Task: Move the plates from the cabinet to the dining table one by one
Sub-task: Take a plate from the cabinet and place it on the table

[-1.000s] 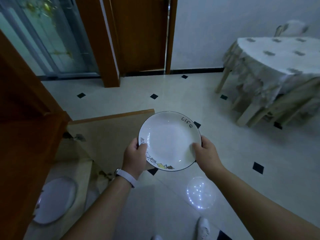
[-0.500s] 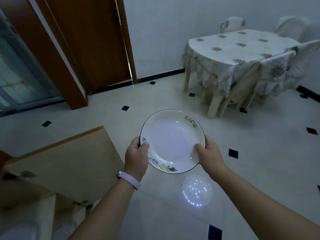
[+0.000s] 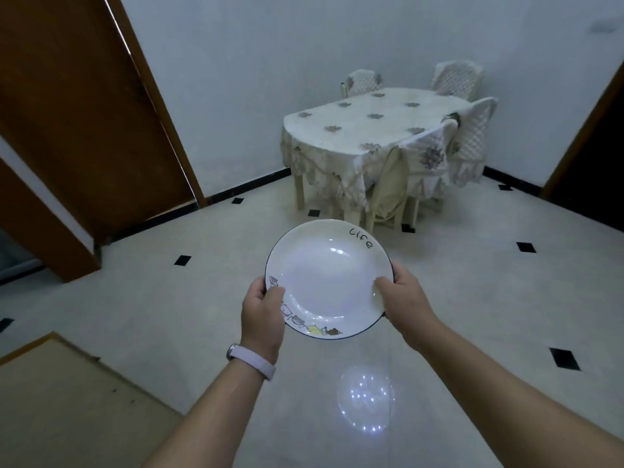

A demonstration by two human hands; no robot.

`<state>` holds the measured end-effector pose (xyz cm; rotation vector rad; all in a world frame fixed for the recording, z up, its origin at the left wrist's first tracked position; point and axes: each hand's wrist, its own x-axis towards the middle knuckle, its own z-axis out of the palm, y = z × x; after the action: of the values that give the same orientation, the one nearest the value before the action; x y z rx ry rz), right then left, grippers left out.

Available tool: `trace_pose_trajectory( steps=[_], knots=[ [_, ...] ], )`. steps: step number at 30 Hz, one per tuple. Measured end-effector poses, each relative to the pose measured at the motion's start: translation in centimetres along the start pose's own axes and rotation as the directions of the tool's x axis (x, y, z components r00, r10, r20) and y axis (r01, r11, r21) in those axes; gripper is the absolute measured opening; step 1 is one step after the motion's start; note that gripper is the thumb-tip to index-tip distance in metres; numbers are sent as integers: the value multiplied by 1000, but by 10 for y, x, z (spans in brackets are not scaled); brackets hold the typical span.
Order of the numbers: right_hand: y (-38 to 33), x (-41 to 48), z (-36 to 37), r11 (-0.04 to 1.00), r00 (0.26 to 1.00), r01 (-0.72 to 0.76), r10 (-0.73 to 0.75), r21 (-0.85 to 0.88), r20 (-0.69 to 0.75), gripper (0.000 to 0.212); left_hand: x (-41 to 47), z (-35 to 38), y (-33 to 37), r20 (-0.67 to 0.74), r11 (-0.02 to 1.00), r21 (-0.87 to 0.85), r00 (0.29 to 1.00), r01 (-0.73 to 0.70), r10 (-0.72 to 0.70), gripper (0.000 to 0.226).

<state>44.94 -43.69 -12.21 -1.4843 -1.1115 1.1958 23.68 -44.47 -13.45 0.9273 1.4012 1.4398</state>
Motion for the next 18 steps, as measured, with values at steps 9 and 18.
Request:
trace_pose_trajectory(
  steps=[9,18],
  knots=[
    [0,50,-67,997,992,-37,45,74,-118,38,48,93,-4,105,999,-6,994,32,-31,14],
    [-11,153,-82,997,960,-52,67,63,-272,25,162,167,-16,204,999,-9,978,53,-50,16]
  ],
)
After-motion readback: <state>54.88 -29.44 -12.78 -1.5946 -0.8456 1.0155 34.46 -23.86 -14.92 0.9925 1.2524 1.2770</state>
